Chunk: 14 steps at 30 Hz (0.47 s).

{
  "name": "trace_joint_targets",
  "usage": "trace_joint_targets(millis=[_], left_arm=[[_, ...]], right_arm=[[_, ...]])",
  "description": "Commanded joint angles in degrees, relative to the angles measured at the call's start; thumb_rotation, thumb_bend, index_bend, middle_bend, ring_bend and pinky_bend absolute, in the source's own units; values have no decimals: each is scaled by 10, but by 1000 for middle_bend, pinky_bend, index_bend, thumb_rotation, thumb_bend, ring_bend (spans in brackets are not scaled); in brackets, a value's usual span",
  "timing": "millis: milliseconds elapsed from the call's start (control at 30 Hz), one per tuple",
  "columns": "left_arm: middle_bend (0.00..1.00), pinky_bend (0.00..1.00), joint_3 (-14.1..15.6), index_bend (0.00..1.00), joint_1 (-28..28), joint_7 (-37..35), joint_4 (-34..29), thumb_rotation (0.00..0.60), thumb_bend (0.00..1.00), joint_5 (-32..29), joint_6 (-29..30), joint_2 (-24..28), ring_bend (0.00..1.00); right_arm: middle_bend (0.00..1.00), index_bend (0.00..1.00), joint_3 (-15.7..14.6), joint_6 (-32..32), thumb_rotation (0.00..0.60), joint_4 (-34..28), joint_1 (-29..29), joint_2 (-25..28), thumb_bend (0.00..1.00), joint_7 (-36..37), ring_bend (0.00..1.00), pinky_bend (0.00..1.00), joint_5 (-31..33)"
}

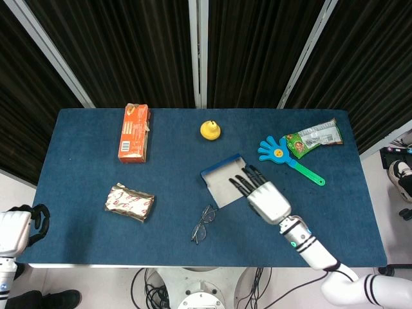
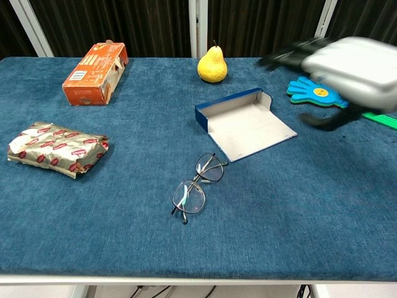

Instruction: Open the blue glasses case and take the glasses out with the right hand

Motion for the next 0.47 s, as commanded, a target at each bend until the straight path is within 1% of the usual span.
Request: trace_joint_targets(millis=[33,133,233,333,467], left_arm=[[711,561,0,685,1,-1,-1,600,358,1,1,0,553],[712,561,0,686,0,0,0,600,358,0,1,0,554],[712,561,0,686,1,2,0,600,357,0,1,0,554],[712,561,0,686,1,4,0,600,358,0,2,-1,554],[712,561,0,686,2,8,1,600,359,1,5,-3,553]], right_arm=[[88,15,-29,87,600,-53,-84,75,291,6,0,0,6],[63,0,-41,140,600,-67,-130,108,247,31,0,0,5],[58,0,-50,184,600,-58,-170,128,242,69,0,0,-3],[56,0,-57,207,600,-50,-201,142,233,102,0,0,-2],[51,0,-59,222,600,-41,-222,154,226,143,0,0,-12]])
